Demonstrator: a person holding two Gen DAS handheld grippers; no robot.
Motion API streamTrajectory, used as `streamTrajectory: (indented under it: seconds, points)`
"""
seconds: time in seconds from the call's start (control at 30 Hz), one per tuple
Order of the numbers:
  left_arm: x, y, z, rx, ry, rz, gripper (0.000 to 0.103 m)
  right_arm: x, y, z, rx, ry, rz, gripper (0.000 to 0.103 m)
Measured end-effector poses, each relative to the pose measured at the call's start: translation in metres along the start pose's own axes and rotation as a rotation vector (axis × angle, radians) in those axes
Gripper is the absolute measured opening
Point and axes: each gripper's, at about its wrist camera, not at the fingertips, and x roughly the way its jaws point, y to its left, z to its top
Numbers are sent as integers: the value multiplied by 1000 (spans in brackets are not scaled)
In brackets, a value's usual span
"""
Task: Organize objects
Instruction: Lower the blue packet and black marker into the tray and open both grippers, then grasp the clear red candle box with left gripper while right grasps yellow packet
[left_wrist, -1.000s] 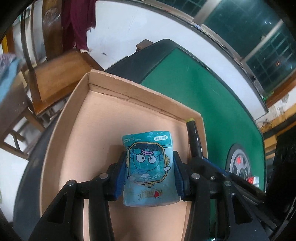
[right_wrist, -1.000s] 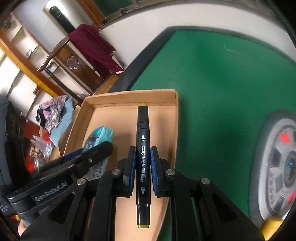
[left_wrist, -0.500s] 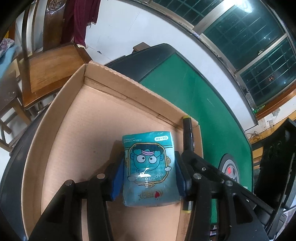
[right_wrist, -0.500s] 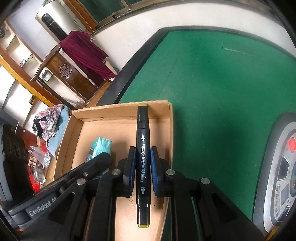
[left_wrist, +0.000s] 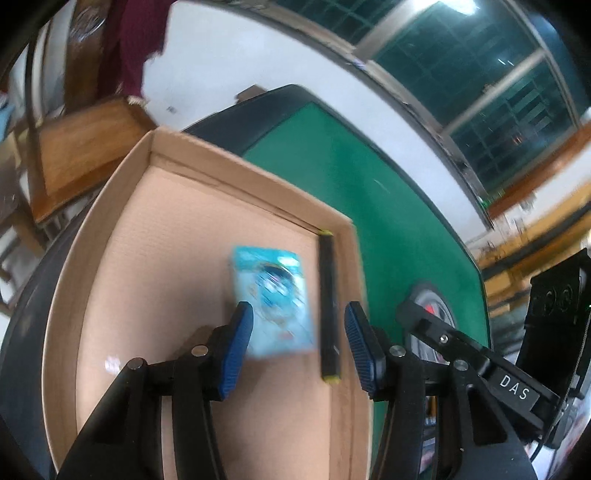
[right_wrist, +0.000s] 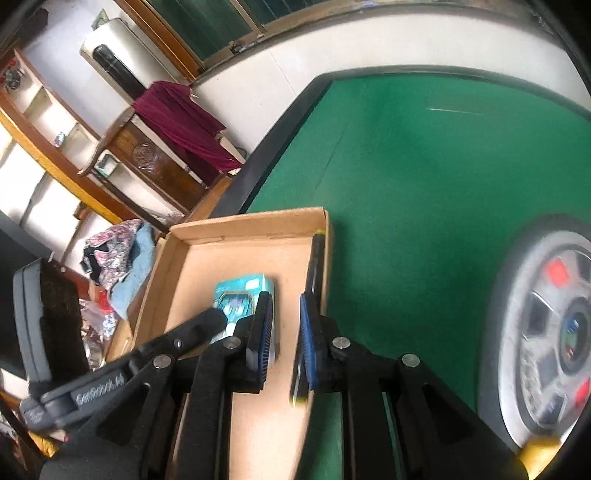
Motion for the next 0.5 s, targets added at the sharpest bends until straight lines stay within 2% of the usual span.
streamTrajectory:
  seconds: [0.13, 0.3, 0.37, 0.5]
  points:
    - [-15, -39, -27, 154, -10, -8, 46, -47, -16, -34, -34, -17, 22, 13]
    - [-17, -98, -75, 373, 29, -42, 46, -104, -57, -82, -24, -46, 50, 14]
    - [-11, -124, -97, 487, 69, -63, 46, -126, -75, -100, -16, -66, 50, 14]
    - [2, -167, -149, 754, 136, -50, 46, -161, -113, -128, 0, -107, 15, 14]
